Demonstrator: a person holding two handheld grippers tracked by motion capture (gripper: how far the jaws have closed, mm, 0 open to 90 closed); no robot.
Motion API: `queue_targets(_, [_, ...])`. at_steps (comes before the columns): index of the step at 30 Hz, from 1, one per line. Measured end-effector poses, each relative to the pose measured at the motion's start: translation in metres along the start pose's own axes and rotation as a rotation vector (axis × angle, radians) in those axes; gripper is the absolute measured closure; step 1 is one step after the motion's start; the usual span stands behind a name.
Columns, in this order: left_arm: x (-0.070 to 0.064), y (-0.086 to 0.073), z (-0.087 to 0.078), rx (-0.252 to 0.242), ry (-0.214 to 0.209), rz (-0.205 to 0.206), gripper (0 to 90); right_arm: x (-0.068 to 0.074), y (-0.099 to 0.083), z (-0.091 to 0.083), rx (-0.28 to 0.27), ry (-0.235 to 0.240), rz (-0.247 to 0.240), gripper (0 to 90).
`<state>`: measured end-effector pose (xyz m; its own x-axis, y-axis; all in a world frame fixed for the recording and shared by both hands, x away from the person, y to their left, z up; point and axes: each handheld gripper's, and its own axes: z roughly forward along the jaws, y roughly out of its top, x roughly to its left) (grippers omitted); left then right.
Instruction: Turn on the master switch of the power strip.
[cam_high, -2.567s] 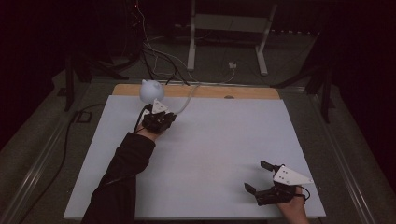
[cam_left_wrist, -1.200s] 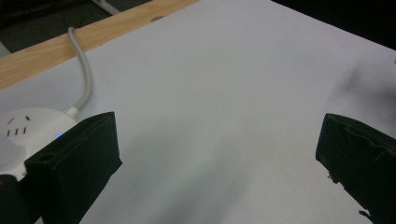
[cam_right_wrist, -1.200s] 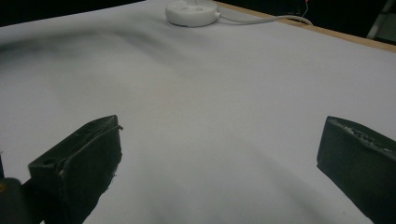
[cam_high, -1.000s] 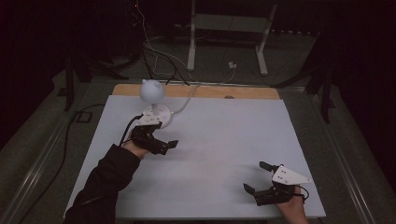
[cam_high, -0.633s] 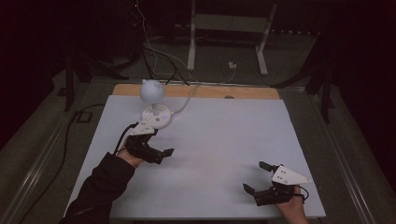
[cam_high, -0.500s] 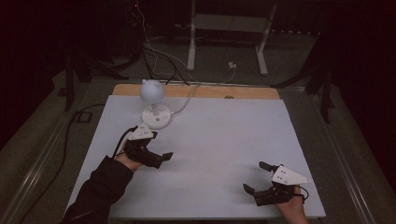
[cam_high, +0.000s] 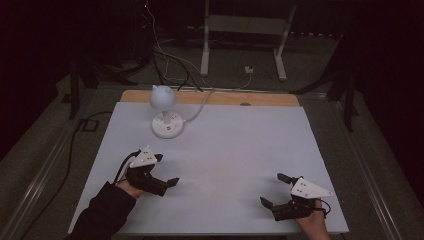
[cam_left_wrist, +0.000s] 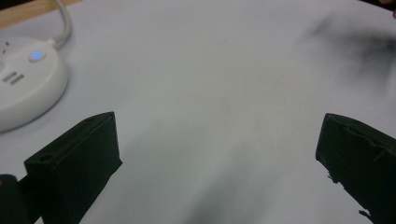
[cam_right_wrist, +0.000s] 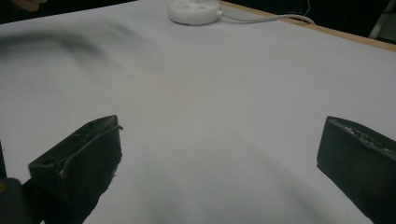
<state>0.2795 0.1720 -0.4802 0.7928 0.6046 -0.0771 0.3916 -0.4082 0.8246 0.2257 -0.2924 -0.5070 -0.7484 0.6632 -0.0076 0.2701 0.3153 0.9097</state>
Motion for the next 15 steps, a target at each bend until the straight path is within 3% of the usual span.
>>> queue_targets(6, [-0.003, -0.015, -0.003, 0.015, 0.010, -0.015, 0.3, 0.000, 0.000, 0.000, 0.001, 0.001, 0.000, 0.0])
queue_targets(15, [-0.009, -0.033, -0.007, 0.051, 0.027, -0.005, 0.3, 0.000, 0.000, 0.000, 0.003, 0.003, 0.000, 0.0])
